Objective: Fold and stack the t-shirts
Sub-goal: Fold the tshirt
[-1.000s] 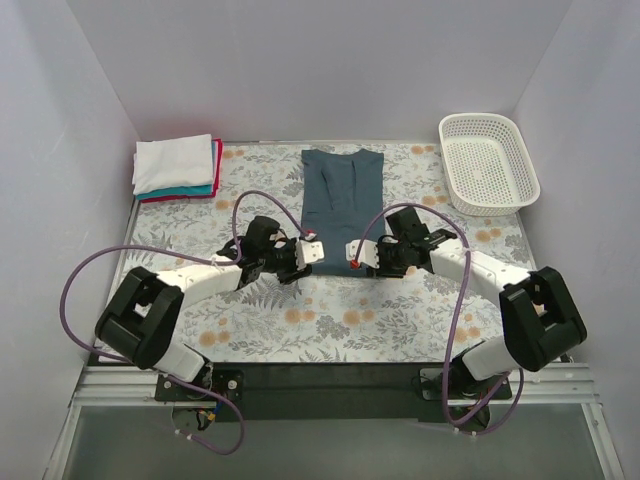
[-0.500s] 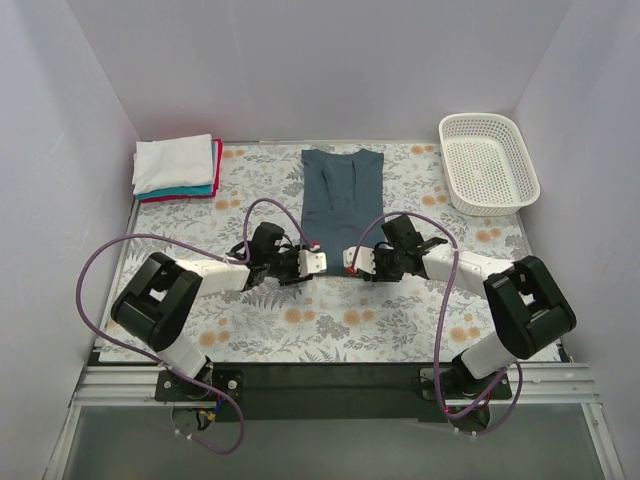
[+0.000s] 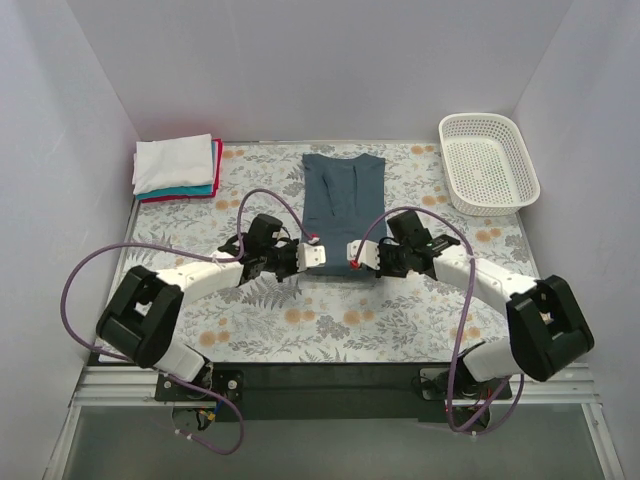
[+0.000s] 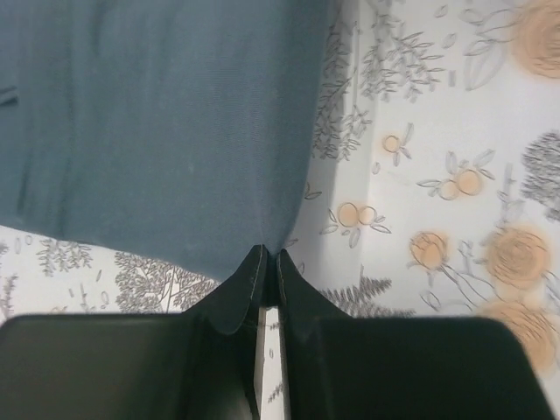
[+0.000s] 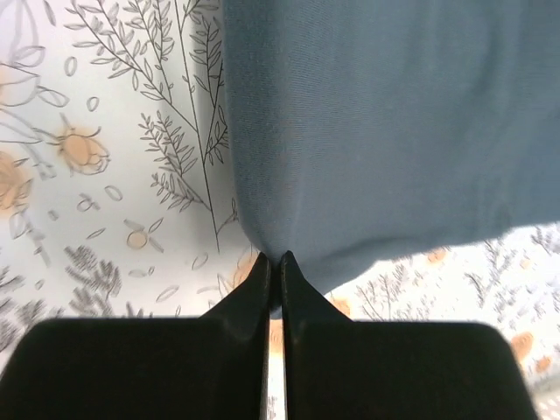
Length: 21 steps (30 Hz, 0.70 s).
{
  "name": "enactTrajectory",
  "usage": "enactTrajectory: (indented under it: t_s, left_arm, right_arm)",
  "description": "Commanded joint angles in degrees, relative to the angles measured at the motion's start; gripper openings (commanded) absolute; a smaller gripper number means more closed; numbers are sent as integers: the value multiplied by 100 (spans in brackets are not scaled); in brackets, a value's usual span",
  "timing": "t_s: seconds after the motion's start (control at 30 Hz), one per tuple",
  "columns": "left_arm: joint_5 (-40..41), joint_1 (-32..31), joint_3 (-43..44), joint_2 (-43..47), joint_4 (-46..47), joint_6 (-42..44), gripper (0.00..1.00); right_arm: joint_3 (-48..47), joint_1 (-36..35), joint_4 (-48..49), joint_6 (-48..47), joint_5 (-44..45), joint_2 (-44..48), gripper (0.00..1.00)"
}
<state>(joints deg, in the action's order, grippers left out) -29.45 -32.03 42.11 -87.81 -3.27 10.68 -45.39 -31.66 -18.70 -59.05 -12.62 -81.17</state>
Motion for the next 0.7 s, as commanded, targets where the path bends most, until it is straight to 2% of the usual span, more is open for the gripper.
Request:
enactTrajectory:
  t_s: [0.0,0.23,0.33,0.47,0.57,0.67]
  left_arm:
    - [-481,30,437,720,-1531,336,0]
    - [-965,-31,439,1458,-3212,488,0]
    - [-1106,-198,237,2100,-3967,505,0]
    - [-1623,-286,447,2724,-5085,401,0]
    - [-1801,-312,763,2804,-5369,103,0]
    - [-1381,-304,1237,2472,-5141,-180,0]
  right_arm:
    - [-470,37,-1054,331,-223,626,1]
    - [-331,-156,-2267,543,-495,1541,1]
    - [-182,-402,-2856,596,-662,2374,1]
    - [-198,-946,-3534,736,-811,3070,1]
    - [-382,-1044,-3685,807,-786,3090,1]
    - [-769,-1027,-3623,658,-488,2582,1]
